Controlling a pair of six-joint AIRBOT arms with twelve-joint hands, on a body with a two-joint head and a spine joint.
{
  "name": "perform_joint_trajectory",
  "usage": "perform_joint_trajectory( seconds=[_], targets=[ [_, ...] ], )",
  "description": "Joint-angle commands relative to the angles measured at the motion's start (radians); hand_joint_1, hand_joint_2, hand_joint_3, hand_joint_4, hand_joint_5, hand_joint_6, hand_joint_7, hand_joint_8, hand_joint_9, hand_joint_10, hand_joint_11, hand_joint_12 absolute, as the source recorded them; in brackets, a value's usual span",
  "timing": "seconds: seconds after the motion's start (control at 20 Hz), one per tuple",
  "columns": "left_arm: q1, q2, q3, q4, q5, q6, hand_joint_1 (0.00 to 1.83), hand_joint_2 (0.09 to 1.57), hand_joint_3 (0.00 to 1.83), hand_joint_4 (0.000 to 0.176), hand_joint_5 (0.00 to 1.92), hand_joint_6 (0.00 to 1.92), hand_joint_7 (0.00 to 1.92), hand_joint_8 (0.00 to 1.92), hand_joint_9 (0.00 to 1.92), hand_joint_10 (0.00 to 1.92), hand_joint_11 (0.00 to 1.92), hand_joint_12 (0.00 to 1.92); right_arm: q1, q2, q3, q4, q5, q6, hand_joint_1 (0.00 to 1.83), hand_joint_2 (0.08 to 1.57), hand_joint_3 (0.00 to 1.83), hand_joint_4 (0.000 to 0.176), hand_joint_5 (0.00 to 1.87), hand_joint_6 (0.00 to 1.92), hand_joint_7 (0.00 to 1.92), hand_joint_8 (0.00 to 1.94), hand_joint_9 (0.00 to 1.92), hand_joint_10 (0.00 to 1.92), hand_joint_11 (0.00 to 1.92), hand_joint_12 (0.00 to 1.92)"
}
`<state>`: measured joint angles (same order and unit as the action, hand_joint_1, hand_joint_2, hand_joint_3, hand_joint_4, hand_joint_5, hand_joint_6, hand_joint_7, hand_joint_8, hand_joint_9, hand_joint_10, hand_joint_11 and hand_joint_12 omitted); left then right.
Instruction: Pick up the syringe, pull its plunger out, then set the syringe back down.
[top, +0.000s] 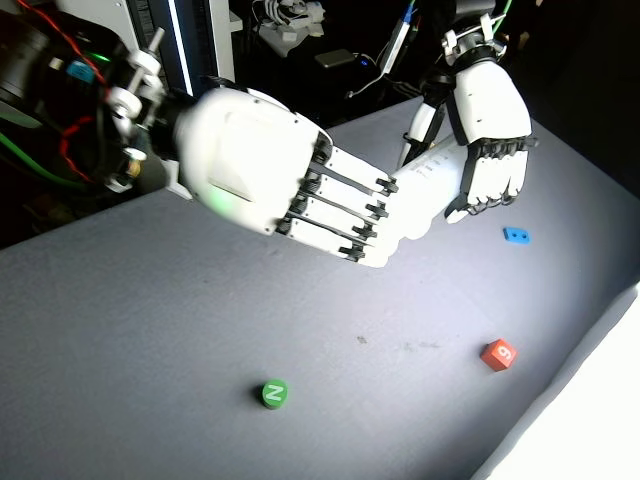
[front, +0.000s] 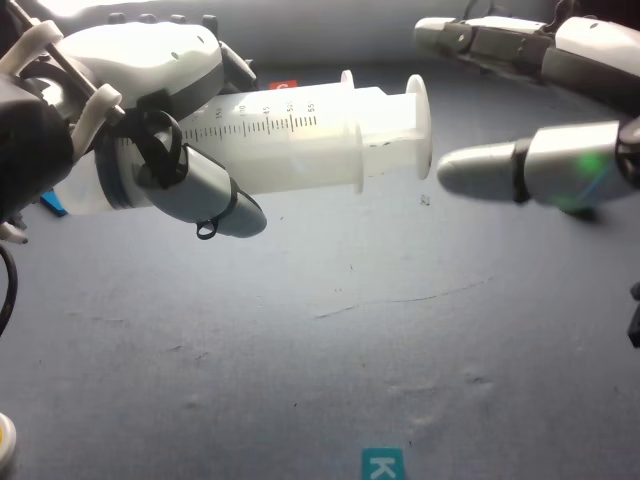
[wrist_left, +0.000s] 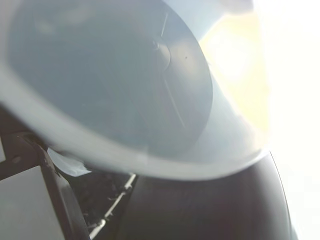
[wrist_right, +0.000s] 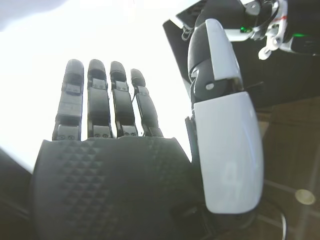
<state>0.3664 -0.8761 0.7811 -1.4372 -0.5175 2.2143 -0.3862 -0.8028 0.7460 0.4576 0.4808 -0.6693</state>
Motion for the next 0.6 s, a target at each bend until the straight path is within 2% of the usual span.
perform_joint_trajectory(
  seconds=[0.0,0.1,0.2,0.25,0.45,0.55],
  targets=[
    [-0.02,0.004,-0.004,0.046,-0.03,0.001,1.36,1.17,0.0,0.0,0.89,0.94,0.89,1.18,0.75,1.5,0.49,1.47,0.005,-0.001,0.003,-0.013,0.116,0.005,0.72,1.15,0.01,0.0,0.11,0.0,0.03,0.01,0.01,0.0,0.0,0.03],
    [-0.026,0.004,-0.005,0.035,-0.03,0.013,1.36,1.17,0.0,0.0,0.91,0.9,0.89,1.2,0.74,1.51,0.5,1.48,0.003,-0.029,0.023,-0.012,0.116,0.008,0.66,1.13,0.0,0.0,0.12,0.01,0.0,0.0,0.0,0.0,0.0,0.0],
    [-0.034,0.004,-0.005,0.023,-0.03,0.027,1.36,1.16,0.0,0.0,0.9,0.9,0.91,1.18,0.75,1.49,0.52,1.46,0.006,-0.056,0.037,-0.007,0.118,0.008,0.69,1.11,0.0,0.0,0.2,0.03,0.0,0.0,0.0,0.0,0.0,0.0],
    [-0.041,0.004,-0.005,0.008,-0.03,0.046,1.37,1.14,0.0,0.0,0.93,0.89,0.95,1.09,0.78,1.44,0.52,1.46,0.005,-0.071,0.043,-0.004,0.118,0.007,0.59,1.12,0.0,0.0,0.23,0.04,0.0,0.0,0.0,0.0,0.03,0.01],
    [-0.046,0.004,-0.003,0.005,-0.03,0.052,1.37,1.15,0.0,0.0,0.91,0.9,0.94,1.14,0.77,1.45,0.53,1.41,-0.008,-0.115,0.073,-0.004,0.129,-0.003,0.65,1.11,0.0,0.0,0.27,0.04,0.03,0.01,0.03,0.01,0.03,0.03],
    [-0.046,0.004,-0.003,0.005,-0.03,0.052,1.36,1.15,0.0,0.0,0.91,0.89,0.93,1.17,0.75,1.45,0.5,1.42,-0.01,-0.129,0.087,-0.004,0.132,-0.004,0.76,1.16,0.0,0.0,0.28,0.01,0.15,0.02,0.13,0.03,0.0,0.41]
  ],
)
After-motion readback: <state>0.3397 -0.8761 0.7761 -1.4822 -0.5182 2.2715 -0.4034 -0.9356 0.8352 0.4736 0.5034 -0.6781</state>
